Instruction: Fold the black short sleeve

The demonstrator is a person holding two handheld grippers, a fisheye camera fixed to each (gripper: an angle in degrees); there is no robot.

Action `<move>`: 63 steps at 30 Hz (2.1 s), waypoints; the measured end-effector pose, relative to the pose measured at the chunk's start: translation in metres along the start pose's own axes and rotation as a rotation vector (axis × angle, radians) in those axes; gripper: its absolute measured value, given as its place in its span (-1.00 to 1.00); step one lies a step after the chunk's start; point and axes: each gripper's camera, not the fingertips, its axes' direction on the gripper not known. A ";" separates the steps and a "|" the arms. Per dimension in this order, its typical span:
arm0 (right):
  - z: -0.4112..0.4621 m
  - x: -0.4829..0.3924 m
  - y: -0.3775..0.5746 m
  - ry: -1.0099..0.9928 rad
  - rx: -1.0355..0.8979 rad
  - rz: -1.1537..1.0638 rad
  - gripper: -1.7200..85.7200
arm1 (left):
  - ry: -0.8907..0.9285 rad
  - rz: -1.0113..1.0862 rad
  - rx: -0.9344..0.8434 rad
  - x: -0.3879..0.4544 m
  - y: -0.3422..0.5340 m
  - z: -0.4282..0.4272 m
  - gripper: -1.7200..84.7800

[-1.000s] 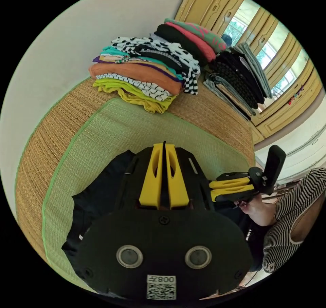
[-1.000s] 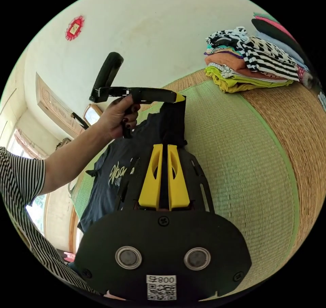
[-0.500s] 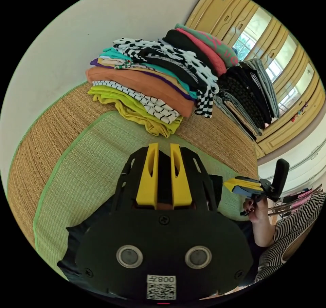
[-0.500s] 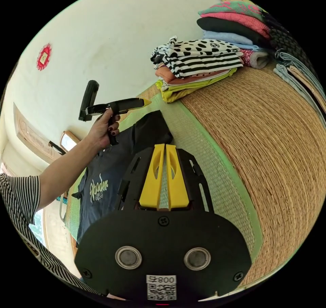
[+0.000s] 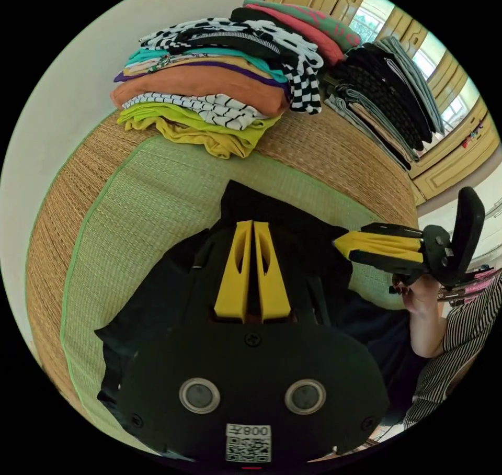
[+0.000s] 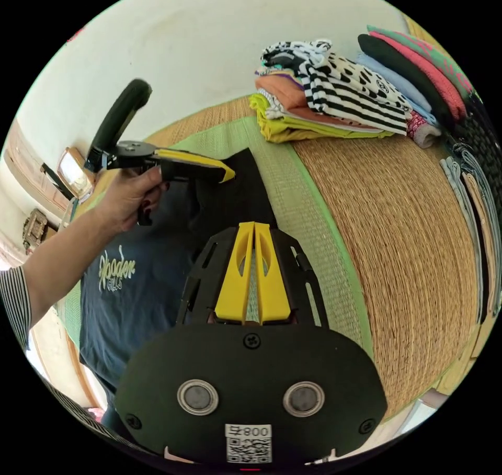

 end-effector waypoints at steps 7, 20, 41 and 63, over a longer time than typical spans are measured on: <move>-0.005 -0.001 -0.002 -0.011 -0.037 -0.001 -0.96 | 0.037 0.005 0.020 0.005 -0.023 0.009 -0.95; -0.014 0.002 -0.007 -0.058 -0.038 0.023 -0.96 | -0.134 -0.228 0.046 -0.037 0.049 -0.017 -0.96; -0.048 -0.003 -0.001 -0.148 0.036 0.061 -0.96 | 0.111 -0.002 0.032 0.052 0.040 -0.026 -0.96; -0.047 -0.037 -0.004 -0.091 0.012 0.055 -0.96 | -0.325 -0.549 0.105 0.050 0.317 -0.214 -0.96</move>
